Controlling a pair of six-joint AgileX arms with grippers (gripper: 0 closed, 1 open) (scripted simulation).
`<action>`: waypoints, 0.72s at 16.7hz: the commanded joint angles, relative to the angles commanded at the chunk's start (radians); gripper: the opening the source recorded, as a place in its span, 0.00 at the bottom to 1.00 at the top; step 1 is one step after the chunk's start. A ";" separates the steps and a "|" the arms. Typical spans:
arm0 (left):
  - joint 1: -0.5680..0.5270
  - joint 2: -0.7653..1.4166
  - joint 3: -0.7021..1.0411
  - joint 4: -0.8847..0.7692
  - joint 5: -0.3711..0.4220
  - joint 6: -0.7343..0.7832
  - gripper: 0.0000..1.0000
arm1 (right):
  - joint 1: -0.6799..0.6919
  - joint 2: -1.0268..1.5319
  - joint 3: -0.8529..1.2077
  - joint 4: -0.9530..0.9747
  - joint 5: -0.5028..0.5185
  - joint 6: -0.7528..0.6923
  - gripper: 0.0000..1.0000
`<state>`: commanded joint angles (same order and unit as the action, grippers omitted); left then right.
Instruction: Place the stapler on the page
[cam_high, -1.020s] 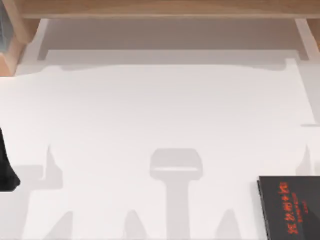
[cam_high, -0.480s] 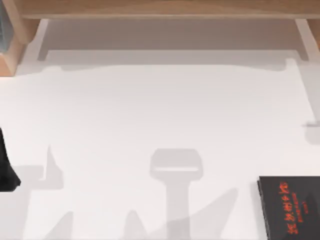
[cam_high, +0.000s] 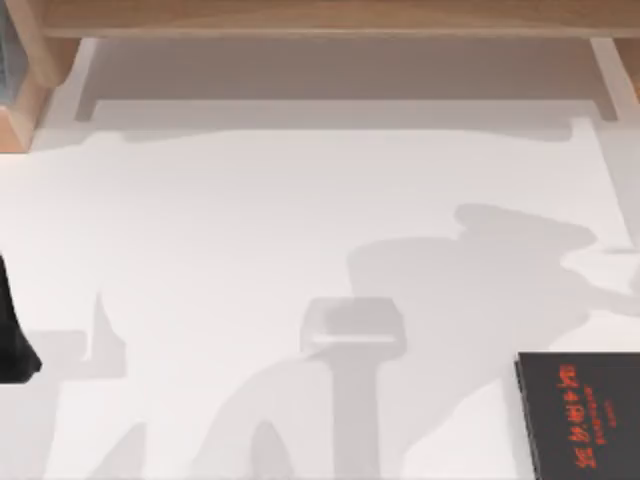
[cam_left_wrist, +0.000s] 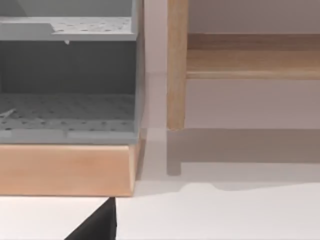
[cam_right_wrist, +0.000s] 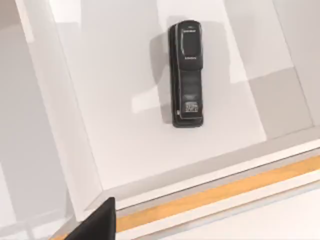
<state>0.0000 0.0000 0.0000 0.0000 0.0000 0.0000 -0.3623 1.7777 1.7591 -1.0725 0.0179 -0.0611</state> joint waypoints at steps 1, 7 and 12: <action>0.000 0.000 0.000 0.000 0.000 0.000 1.00 | -0.010 0.117 0.108 -0.057 0.000 -0.006 1.00; 0.000 0.000 0.000 0.000 0.000 0.000 1.00 | -0.015 0.653 0.620 -0.298 -0.011 -0.042 1.00; 0.000 0.000 0.000 0.000 0.000 0.000 1.00 | -0.003 0.829 0.806 -0.359 -0.023 -0.051 1.00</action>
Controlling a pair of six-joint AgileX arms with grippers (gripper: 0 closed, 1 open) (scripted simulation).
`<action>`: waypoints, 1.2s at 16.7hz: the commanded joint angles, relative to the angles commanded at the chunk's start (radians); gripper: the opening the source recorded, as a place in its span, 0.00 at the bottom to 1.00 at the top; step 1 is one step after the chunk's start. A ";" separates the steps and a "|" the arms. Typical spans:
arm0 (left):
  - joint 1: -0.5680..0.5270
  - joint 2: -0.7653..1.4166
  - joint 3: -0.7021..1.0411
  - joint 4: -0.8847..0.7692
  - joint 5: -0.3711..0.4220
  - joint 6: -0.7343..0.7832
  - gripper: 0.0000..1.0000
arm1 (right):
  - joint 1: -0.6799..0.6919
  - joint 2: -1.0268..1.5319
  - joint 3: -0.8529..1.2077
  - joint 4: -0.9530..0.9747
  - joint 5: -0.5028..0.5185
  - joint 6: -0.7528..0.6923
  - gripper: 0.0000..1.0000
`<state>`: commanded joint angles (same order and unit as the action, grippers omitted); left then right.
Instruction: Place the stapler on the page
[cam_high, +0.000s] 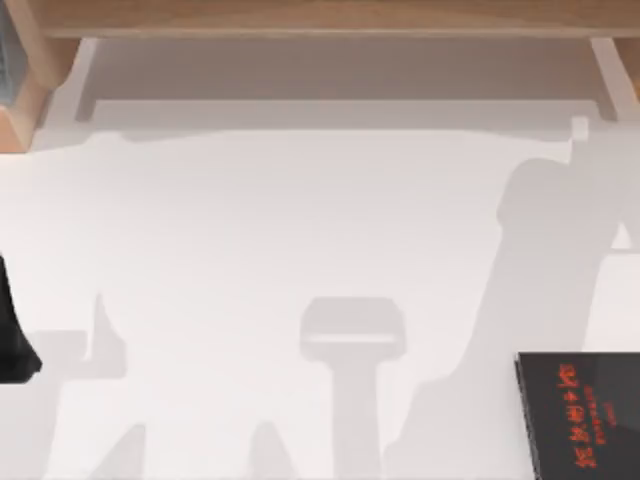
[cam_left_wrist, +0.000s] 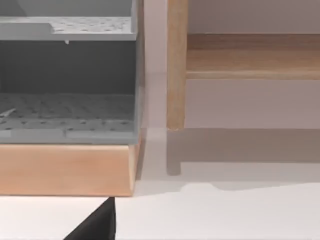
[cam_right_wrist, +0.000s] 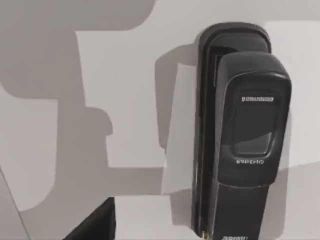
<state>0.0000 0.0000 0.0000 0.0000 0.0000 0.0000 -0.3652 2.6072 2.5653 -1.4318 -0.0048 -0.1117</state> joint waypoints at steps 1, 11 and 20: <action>0.000 0.000 0.000 0.000 0.000 0.000 1.00 | 0.001 0.007 0.010 -0.001 -0.001 0.000 1.00; 0.000 0.000 0.000 0.000 0.000 0.000 1.00 | 0.000 -0.077 -0.013 -0.063 0.003 0.008 1.00; 0.000 0.000 0.000 0.000 0.000 0.000 1.00 | 0.126 -0.320 -0.086 -0.231 0.008 0.124 1.00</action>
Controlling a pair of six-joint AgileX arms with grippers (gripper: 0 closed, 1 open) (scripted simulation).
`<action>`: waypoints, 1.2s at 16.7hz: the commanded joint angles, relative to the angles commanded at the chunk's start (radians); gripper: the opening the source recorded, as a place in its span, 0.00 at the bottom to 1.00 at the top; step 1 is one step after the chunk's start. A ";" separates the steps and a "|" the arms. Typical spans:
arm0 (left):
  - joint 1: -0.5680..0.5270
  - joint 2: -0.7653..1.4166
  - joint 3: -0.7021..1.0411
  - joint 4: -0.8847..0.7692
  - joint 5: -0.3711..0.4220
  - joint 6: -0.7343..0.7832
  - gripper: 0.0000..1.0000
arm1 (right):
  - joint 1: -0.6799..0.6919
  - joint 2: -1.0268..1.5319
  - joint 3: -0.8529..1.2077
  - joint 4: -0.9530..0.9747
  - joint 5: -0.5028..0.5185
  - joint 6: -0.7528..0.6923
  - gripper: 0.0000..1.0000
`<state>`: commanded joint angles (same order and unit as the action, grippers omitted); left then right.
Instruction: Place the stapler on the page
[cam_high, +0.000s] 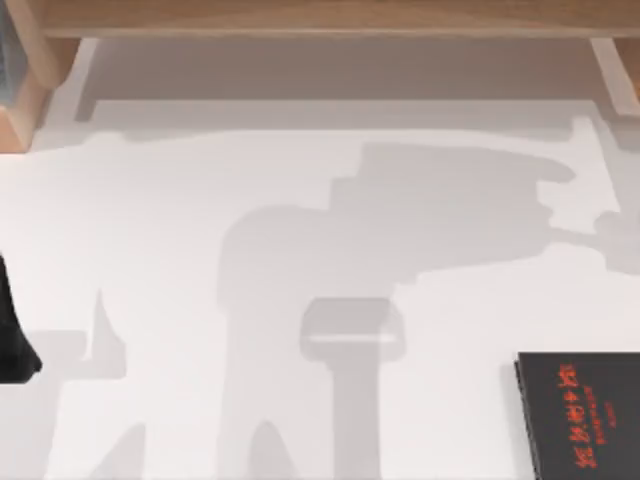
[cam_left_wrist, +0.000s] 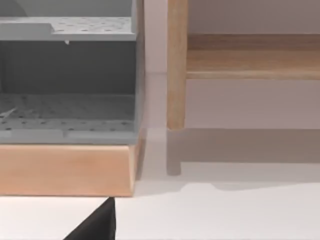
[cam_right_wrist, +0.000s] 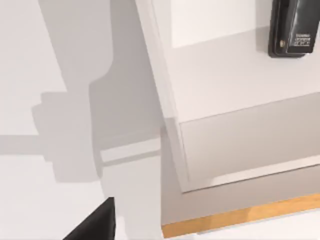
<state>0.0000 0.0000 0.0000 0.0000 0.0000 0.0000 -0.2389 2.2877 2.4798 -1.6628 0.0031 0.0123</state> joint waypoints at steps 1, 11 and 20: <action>0.000 0.000 0.000 0.000 0.000 0.000 1.00 | -0.005 -0.001 -0.008 0.007 -0.001 -0.005 1.00; 0.000 0.000 0.000 0.000 0.000 0.000 1.00 | -0.135 0.289 -0.103 0.389 -0.008 -0.128 1.00; 0.000 0.000 0.000 0.000 0.000 0.000 1.00 | -0.124 0.326 -0.104 0.428 -0.009 -0.122 0.85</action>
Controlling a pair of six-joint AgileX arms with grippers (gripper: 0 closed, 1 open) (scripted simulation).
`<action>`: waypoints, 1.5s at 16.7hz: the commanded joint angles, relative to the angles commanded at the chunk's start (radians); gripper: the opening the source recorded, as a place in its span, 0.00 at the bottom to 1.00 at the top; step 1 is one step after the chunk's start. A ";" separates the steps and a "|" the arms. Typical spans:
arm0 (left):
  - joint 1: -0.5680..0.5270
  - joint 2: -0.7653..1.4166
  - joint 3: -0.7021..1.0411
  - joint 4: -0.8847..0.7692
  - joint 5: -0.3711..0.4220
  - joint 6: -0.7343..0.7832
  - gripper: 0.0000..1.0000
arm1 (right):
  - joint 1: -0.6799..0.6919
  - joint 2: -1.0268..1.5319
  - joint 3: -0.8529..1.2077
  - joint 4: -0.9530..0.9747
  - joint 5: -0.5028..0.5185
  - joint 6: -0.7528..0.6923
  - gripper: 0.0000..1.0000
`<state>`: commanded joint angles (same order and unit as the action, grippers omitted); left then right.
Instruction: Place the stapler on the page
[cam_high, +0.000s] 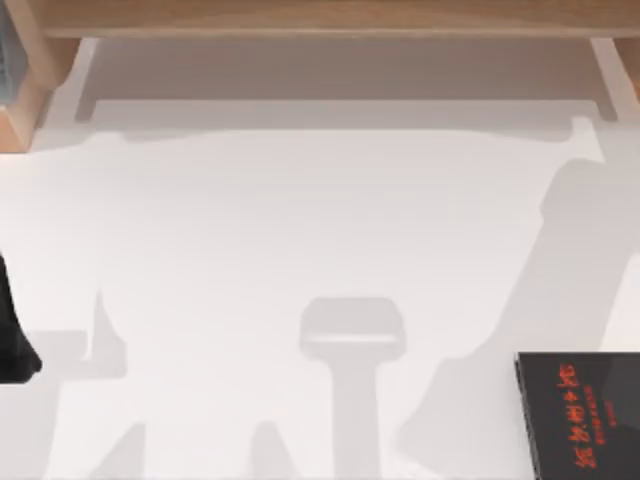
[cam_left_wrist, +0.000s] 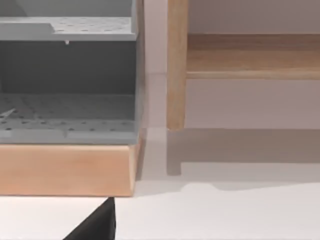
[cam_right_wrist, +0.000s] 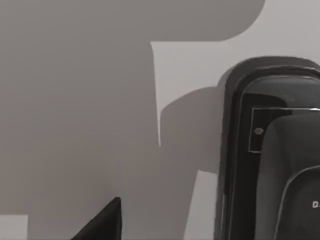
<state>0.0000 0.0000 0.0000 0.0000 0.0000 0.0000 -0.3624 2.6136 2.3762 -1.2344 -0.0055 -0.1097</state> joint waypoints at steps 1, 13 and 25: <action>0.000 0.000 0.000 0.000 0.000 0.000 1.00 | 0.000 0.000 0.000 0.000 0.000 0.000 0.77; 0.000 0.000 0.000 0.000 0.000 0.000 1.00 | 0.000 0.000 0.000 0.000 0.000 0.000 0.00; 0.000 0.000 0.000 0.000 0.000 0.000 1.00 | -0.011 -0.058 -0.028 -0.012 0.001 0.003 0.00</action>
<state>0.0000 0.0000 0.0000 0.0000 0.0000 0.0000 -0.3738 2.5553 2.3486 -1.2468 -0.0049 -0.1071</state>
